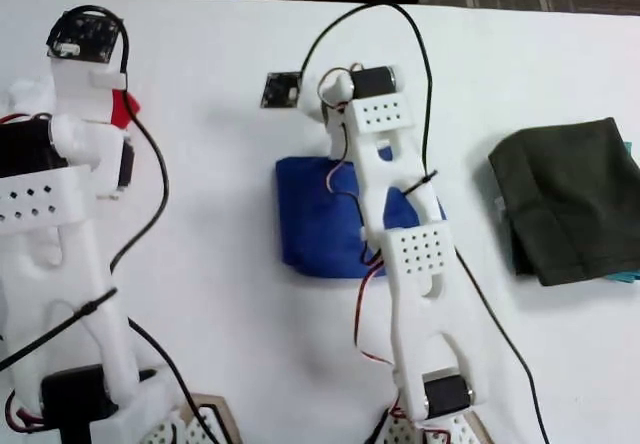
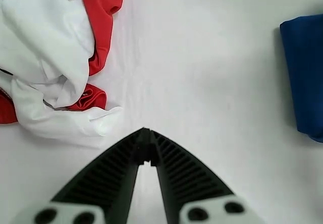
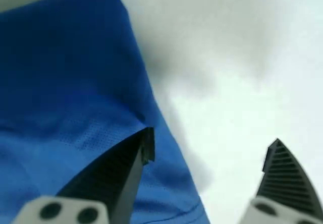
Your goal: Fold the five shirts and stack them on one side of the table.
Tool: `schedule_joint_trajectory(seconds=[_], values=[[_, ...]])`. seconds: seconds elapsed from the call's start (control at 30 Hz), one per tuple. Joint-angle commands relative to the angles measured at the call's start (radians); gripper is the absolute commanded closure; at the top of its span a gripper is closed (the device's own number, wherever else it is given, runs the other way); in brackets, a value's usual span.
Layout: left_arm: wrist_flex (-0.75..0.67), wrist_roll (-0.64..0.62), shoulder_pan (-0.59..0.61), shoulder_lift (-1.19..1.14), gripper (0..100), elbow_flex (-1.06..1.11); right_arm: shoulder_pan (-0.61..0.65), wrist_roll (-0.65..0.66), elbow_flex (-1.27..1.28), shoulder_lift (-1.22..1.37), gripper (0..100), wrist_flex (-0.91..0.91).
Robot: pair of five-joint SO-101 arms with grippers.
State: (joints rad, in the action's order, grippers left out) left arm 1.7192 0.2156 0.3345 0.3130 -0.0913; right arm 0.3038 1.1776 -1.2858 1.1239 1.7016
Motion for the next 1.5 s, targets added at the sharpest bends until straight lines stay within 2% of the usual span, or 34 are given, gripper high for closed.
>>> schedule_joint_trajectory(seconds=[0.0,0.3,0.63,1.13,1.47], values=[[-0.005,0.005,0.009,0.038,97,-0.001,-0.004,-0.009,0.049,-0.105,65.2,0.010],[-0.012,0.005,0.009,0.038,97,-0.001,-0.001,0.002,0.203,-0.150,65.2,0.005],[-0.003,0.003,0.009,0.038,97,-0.001,-0.008,0.046,0.207,-0.008,65.2,-0.099],[-0.003,0.000,0.006,0.031,97,0.004,-0.004,0.040,0.218,0.015,65.2,0.002],[-0.014,0.006,0.008,0.037,97,0.117,-0.005,0.038,0.219,0.016,65.2,0.005]])
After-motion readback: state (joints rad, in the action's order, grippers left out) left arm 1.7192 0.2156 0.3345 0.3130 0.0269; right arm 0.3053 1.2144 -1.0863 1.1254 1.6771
